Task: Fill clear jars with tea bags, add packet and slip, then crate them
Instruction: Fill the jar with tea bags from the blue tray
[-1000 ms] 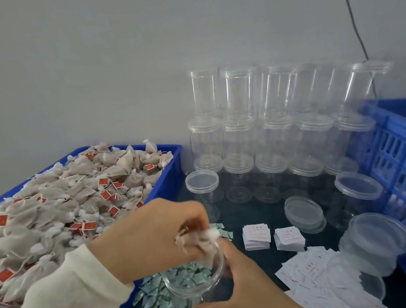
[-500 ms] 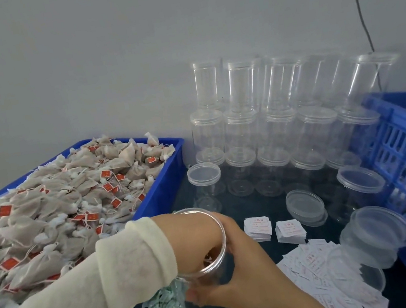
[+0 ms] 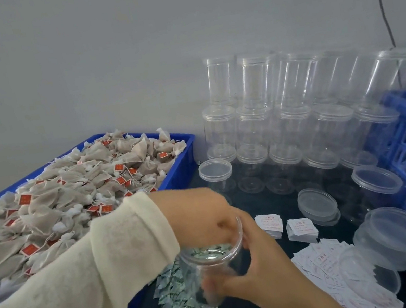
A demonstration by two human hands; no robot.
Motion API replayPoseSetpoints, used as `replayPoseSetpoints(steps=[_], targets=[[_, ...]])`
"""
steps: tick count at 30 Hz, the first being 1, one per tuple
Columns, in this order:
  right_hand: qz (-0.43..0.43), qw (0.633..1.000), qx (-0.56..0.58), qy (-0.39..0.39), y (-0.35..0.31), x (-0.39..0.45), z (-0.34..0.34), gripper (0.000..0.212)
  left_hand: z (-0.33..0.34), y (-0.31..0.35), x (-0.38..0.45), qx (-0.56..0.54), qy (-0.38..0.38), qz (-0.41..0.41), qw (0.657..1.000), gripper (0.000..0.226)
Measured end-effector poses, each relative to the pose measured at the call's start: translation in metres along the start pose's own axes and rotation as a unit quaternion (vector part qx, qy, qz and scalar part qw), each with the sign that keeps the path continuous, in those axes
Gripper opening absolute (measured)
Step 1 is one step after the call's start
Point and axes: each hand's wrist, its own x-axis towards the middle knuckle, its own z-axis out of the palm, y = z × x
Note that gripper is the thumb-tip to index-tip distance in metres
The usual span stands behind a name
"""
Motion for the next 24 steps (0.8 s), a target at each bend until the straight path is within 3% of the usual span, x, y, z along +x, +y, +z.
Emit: replayPoseSetpoints(steps=[6,9,12,14,18,20,24], targets=[[0.024,1.000,0.020,-0.001,0.010,-0.006,0.001,0.084,-0.004,-0.046,-0.014,-0.105,0.221,-0.023,0.969,0.018],[0.036,0.999,0.019,-0.008,0.015,-0.009,0.001,0.086,0.012,-0.081,-0.012,-0.085,0.273,-0.097,0.953,0.019],[0.034,0.999,0.019,-0.019,0.017,-0.011,0.000,0.084,0.034,-0.114,-0.011,-0.074,0.299,-0.195,0.931,0.041],[0.033,0.999,0.023,-0.020,0.018,-0.013,-0.001,0.084,0.054,-0.133,-0.010,-0.035,0.282,-0.258,0.923,0.049],[0.025,0.999,0.017,-0.018,0.022,-0.015,-0.002,0.086,0.092,-0.162,-0.009,0.012,0.155,-0.355,0.922,0.048],[0.029,0.999,0.021,-0.020,0.023,-0.016,-0.001,0.086,0.104,-0.171,-0.009,0.015,0.104,-0.373,0.922,0.051],[0.034,0.999,0.022,-0.027,0.025,-0.017,0.000,0.086,0.122,-0.182,-0.009,0.002,0.104,-0.371,0.923,0.049]])
